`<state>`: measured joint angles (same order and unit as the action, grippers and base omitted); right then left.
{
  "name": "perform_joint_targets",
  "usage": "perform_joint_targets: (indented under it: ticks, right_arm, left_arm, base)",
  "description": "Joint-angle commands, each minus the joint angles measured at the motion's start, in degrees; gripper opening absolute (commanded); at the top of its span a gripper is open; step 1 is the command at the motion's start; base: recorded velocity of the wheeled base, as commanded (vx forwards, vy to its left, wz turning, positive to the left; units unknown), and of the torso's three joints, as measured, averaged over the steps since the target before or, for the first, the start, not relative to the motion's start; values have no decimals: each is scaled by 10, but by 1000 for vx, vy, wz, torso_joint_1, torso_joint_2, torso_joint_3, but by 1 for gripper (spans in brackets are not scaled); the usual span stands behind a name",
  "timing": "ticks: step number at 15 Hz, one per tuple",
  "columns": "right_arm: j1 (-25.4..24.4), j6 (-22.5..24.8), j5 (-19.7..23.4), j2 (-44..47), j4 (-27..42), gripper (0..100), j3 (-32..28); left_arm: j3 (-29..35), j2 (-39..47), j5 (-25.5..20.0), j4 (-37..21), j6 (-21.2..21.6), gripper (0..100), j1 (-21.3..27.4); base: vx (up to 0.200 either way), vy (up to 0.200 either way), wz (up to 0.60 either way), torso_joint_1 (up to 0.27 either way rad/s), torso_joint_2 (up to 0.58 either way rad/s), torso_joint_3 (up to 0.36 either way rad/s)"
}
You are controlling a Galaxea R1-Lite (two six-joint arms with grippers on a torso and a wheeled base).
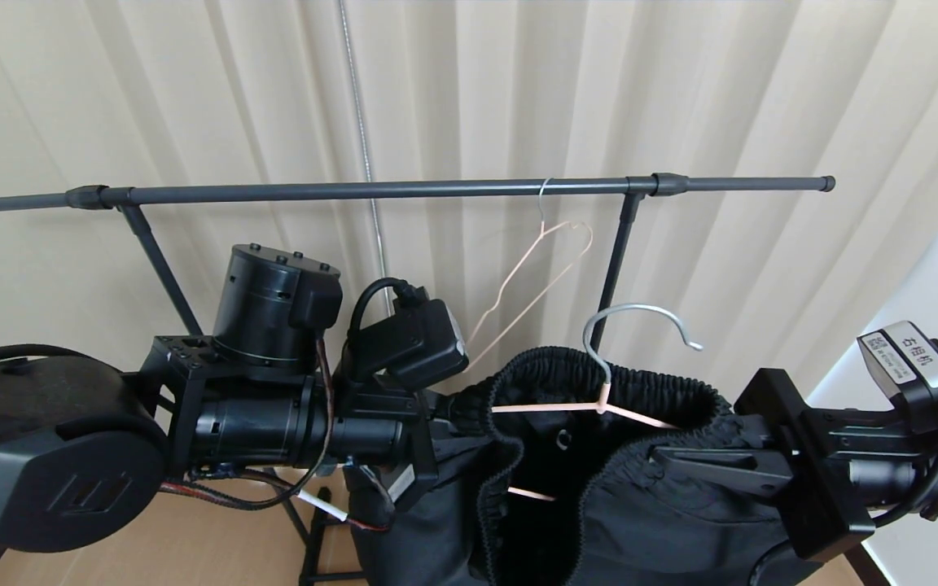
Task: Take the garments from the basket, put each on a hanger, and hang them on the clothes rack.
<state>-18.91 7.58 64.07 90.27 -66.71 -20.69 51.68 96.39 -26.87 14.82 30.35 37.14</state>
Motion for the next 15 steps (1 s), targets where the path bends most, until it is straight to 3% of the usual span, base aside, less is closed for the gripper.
perform_joint_targets:
  ticks: [1, 6, 7, 15]
  right_arm:
    - [0, 0, -1, -2, 0, 0, -3]
    - [1, -6, 0, -1, 1, 0, -8]
    - [1, -6, -1, 0, 1, 100, -7]
    - [24, 16, -4, -2, -1, 100, -5]
  left_arm:
    - [-4, -9, 2, -1, 0, 0, 0]
    - [-5, -9, 5, 0, -1, 0, -1]
    - [-4, -9, 5, 0, -1, 0, -1]
    - [-5, -33, 11, 1, -5, 0, -16]
  base:
    - [0, 0, 0, 0, 0, 0]
    - [0, 0, 0, 0, 0, 0]
    - [0, 0, 0, 0, 0, 0]
    - [0, 0, 0, 0, 0, 0]
